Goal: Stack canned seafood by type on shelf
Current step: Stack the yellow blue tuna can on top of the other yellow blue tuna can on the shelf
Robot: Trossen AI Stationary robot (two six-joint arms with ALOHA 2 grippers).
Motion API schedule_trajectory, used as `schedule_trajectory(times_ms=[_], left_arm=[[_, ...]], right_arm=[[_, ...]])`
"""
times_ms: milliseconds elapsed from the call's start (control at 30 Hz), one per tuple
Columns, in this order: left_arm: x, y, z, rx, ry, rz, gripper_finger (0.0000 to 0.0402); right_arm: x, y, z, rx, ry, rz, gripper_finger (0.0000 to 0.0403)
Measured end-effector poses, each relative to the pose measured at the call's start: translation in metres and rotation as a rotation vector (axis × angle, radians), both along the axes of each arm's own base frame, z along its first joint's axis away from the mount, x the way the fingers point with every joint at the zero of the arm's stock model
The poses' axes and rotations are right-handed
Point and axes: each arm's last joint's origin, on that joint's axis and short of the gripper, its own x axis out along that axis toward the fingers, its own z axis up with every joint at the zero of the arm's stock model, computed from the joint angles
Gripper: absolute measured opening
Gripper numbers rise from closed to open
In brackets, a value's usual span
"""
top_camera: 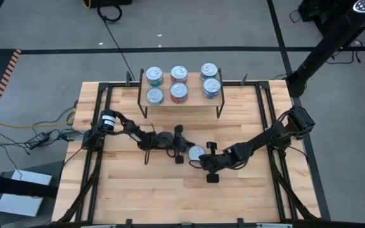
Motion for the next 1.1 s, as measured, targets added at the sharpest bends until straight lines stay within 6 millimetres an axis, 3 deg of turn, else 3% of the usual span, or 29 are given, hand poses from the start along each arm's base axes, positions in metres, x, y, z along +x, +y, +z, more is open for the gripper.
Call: schedule_trajectory(times_ms=[467, 1100], left_arm=[[-0.001, 0.0, -0.002, 0.045, 0.029, -0.014, 0.0002], [-0.013, -0.002, -0.003, 0.068, 0.069, -0.076, 0.0002]], right_arm=[[0.007, -0.002, 0.006, 0.053, -0.07, -0.063, 0.0009], [0.029, -0.003, 0.047, 0.197, -0.108, -0.274, 0.0009]])
